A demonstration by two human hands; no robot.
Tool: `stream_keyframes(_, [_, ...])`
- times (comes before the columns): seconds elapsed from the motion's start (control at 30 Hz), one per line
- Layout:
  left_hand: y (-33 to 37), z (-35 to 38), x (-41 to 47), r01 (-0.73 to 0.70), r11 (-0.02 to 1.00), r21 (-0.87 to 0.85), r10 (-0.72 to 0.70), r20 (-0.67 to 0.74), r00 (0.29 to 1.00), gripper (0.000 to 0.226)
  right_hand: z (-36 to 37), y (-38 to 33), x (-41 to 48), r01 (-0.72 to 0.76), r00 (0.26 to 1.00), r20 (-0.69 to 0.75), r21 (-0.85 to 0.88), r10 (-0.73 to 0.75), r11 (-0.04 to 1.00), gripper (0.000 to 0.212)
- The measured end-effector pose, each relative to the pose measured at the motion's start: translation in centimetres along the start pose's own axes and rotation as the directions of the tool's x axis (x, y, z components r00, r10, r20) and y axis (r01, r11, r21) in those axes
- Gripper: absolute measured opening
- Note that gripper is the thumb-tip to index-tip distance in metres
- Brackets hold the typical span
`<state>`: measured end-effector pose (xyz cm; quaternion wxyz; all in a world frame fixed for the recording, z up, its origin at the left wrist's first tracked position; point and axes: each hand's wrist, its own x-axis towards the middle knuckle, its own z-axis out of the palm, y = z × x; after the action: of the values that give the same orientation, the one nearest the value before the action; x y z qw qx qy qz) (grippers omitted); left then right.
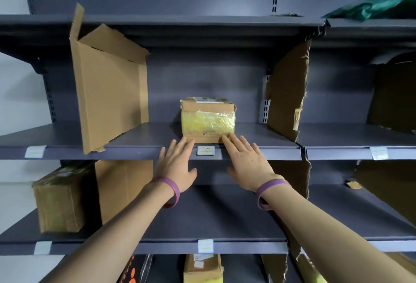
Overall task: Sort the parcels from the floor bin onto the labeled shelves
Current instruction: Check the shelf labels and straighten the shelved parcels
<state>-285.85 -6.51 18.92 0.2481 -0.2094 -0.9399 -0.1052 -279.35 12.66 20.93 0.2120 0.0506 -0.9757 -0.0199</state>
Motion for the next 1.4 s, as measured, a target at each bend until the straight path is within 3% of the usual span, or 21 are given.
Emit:
stream_keyframes(0.37, [-1.0, 1.5, 2.7, -0.025, 0.996, 0.087, 0.035, -0.106, 0.994, 0.078, 2.4, 0.0, 2.6, -0.021, 0.997, -0.079, -0.123, 0.012, 0.992, 0.082])
stream_keyframes(0.63, [-0.9, 1.6, 2.0, -0.038, 0.999, 0.013, 0.040, -0.165, 0.986, 0.081, 2.8, -0.4, 2.2, -0.032, 0.990, -0.142, -0.155, 0.010, 0.987, 0.087])
stream_keyframes(0.77, [0.0, 3.0, -0.6, -0.062, 0.980, -0.187, -0.002, -0.321, 0.947, 0.077, 3.4, -0.2, -0.3, 0.010, 0.979, -0.203, -0.075, -0.025, 0.997, 0.087])
stream_keyframes(0.87, [2.9, 5.3, -3.5, -0.158, 0.922, -0.353, -0.019, -0.449, 0.893, 0.072, 4.7, 0.3, -3.2, 0.029, 0.966, -0.258, 0.013, -0.025, 0.999, 0.078])
stream_keyframes(1.0, [6.8, 8.8, -6.8, -0.159, 0.863, -0.480, -0.084, -0.446, 0.891, 0.077, 6.8, 1.4, -7.4, 0.047, 0.976, -0.219, 0.109, -0.022, 0.993, 0.078])
stream_keyframes(1.13, [8.5, 10.3, -8.5, -0.061, 0.847, -0.528, -0.227, -0.462, 0.857, 0.084, 9.1, 4.3, -11.8, 0.071, 0.986, -0.162, 0.179, -0.042, 0.981, 0.079])
stream_keyframes(1.23, [8.9, 8.6, -8.1, 0.026, 0.826, -0.563, -0.359, -0.490, 0.794, 0.083, 9.4, 5.7, -13.0, 0.104, 0.987, -0.142, 0.240, -0.071, 0.965, 0.079])
stream_keyframes(1.3, [9.5, 7.5, -7.9, 0.020, 0.848, -0.529, -0.346, -0.524, 0.778, 0.079, 9.0, 6.3, -13.1, 0.144, 0.983, -0.153, 0.268, -0.106, 0.953, 0.077])
stream_keyframes(1.4, [12.3, 7.4, -9.3, 0.013, 0.902, -0.431, -0.240, -0.477, 0.846, 0.075, 8.1, 7.3, -14.2, 0.173, 0.979, -0.162, 0.312, -0.127, 0.934, 0.073])
